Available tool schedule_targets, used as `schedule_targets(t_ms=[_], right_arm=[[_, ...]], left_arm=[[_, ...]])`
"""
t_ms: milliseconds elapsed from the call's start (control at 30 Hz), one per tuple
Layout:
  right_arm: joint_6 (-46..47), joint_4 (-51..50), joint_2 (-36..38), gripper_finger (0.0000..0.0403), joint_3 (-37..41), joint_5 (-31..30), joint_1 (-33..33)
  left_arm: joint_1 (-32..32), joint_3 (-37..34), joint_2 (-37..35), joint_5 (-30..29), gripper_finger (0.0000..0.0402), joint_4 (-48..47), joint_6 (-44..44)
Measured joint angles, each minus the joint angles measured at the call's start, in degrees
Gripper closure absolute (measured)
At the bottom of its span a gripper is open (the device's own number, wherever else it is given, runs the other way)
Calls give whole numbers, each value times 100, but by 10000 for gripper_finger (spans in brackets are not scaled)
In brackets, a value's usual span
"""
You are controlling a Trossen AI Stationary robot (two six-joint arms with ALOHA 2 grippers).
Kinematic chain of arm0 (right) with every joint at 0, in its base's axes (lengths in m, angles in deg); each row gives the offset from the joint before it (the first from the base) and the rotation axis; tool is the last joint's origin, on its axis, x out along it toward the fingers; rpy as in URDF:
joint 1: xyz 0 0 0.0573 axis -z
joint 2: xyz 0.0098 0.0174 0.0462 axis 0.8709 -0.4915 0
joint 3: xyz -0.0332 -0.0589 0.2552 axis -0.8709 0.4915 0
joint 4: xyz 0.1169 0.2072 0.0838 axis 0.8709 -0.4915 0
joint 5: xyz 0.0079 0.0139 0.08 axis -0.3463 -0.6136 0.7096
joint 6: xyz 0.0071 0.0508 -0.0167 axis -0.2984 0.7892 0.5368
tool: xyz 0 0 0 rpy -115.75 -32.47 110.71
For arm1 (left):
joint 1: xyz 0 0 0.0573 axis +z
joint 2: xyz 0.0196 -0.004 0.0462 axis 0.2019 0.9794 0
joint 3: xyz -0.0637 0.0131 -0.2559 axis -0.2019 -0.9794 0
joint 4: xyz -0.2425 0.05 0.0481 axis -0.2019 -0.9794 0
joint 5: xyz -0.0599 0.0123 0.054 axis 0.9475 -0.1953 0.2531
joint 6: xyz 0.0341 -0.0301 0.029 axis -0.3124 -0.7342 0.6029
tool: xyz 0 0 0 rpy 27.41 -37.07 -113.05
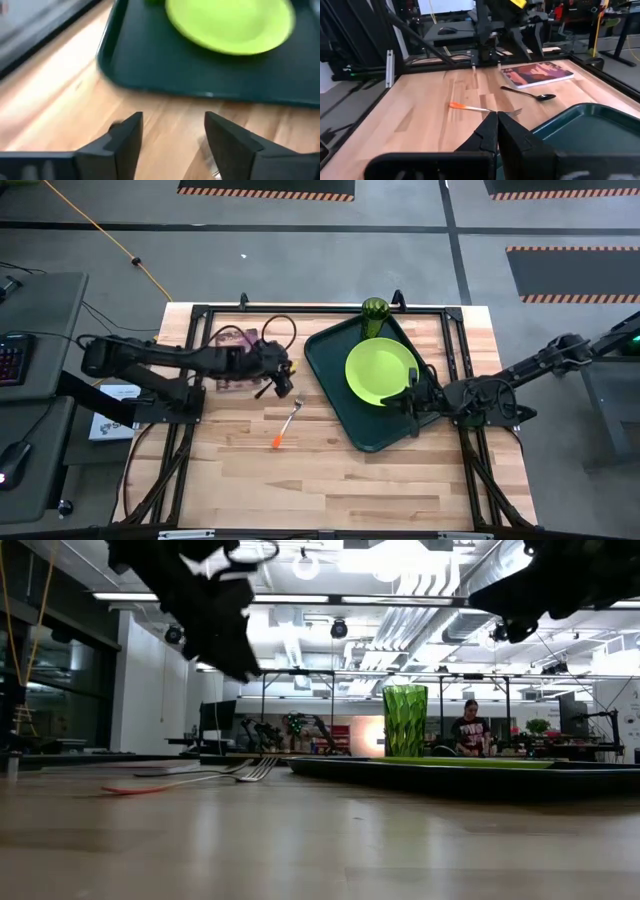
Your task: Pick and place plate/cup/fork/spoon on tray
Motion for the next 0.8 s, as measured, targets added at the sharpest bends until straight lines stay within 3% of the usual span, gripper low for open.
schedule_targets(t_ms=[167,433,800], right_arm=[[-7,-14,-31,403,0,3,42],[6,3,-33,403,0,5,42],[-9,3,-33,402,0,20,42]], left_arm=[[457,-332,52,380,174,-265,-521],[859,-853,322,601,172,-124,-743],[929,-847,1517,944,172,358,-638]])
